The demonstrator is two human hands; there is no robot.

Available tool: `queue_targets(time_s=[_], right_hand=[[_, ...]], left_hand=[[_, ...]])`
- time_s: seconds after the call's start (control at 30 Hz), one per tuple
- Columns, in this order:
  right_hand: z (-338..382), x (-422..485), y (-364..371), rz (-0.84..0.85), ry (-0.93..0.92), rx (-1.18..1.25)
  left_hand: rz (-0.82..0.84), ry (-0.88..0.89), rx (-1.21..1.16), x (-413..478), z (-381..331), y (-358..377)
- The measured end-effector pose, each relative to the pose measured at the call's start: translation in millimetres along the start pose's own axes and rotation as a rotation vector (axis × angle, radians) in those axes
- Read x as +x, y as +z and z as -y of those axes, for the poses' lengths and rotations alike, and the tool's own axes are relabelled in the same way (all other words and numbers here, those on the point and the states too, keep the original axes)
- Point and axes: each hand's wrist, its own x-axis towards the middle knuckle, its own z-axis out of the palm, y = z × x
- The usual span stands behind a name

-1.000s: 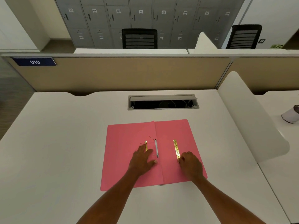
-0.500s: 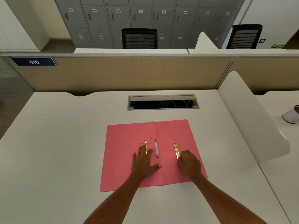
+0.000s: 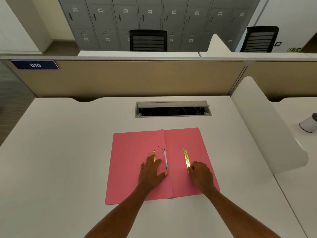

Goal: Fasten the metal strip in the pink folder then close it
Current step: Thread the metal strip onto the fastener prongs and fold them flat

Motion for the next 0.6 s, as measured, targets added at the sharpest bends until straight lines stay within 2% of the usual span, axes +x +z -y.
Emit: queue_targets(time_s=[0.13, 0.6], right_hand=[[9, -3, 0, -0.002, -0.011, -0.102], [22, -5, 3, -0.014, 0.092, -0.047]], left_hand=[[-0.002, -0.001, -0.007, 0, -1, -1], [0.017, -0.002, -0.016, -1, 0, -3]])
